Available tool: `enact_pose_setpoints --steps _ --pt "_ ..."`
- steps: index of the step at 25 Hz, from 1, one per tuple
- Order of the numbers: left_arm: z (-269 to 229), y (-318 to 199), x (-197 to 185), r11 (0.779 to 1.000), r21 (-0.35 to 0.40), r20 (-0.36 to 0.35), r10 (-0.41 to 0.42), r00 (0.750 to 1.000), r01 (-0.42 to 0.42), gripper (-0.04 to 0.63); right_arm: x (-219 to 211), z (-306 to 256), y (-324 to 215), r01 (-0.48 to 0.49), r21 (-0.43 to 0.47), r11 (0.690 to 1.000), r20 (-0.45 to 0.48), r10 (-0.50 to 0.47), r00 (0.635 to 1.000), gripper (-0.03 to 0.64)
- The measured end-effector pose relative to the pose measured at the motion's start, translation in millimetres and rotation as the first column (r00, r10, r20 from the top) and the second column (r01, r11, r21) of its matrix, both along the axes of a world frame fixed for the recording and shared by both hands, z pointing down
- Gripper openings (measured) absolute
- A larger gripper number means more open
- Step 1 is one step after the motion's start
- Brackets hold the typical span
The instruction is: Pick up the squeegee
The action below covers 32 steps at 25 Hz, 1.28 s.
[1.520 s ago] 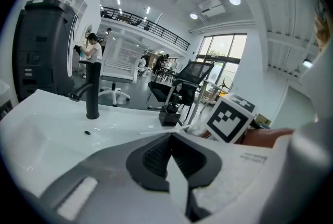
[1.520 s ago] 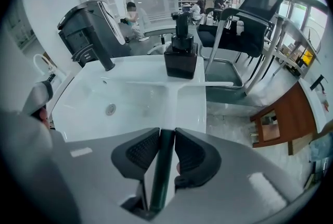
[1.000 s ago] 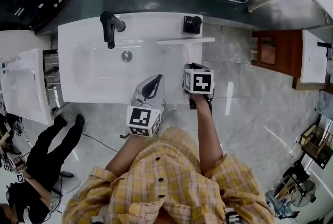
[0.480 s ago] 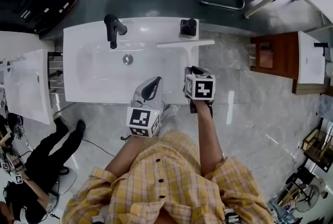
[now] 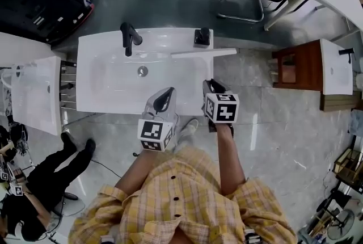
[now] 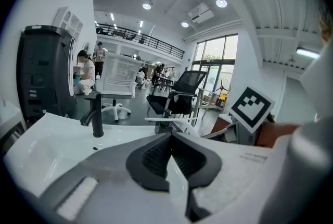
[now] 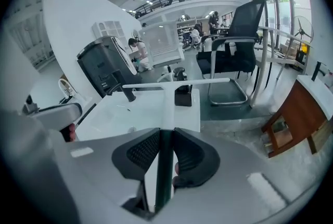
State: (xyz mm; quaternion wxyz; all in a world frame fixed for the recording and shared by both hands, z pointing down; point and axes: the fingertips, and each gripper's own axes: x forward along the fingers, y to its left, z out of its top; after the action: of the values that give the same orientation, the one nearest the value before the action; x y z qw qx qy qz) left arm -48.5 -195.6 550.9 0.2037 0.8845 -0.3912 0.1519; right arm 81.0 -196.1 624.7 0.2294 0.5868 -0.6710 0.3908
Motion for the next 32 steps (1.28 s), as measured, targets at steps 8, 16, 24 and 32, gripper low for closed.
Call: enact_pose_setpoints --steps 8,16,24,32 --pt "-29.0 17.7 11.9 0.998 0.069 0.009 -0.001 1.000 0.000 0.002 8.0 -45.9 21.8 -0.002 0.145 0.989 0.018 -0.001 1.000 0.086" --pt "-58.1 32.0 18.2 0.991 0.132 -0.018 -0.017 1.000 0.019 0.002 11.1 -86.6 38.1 0.000 0.272 0.962 0.016 -0.004 1.000 0.086" --pt "-82.2 53.7 24.0 0.982 0.188 -0.031 -0.022 0.999 0.027 0.002 16.5 -126.5 58.5 -0.009 0.389 0.921 0.016 0.003 1.000 0.086" --pt "-106.0 66.4 27.2 0.972 0.234 -0.045 -0.017 0.999 0.027 0.002 21.6 -166.0 72.5 -0.025 0.500 0.866 0.013 0.021 1.000 0.086"
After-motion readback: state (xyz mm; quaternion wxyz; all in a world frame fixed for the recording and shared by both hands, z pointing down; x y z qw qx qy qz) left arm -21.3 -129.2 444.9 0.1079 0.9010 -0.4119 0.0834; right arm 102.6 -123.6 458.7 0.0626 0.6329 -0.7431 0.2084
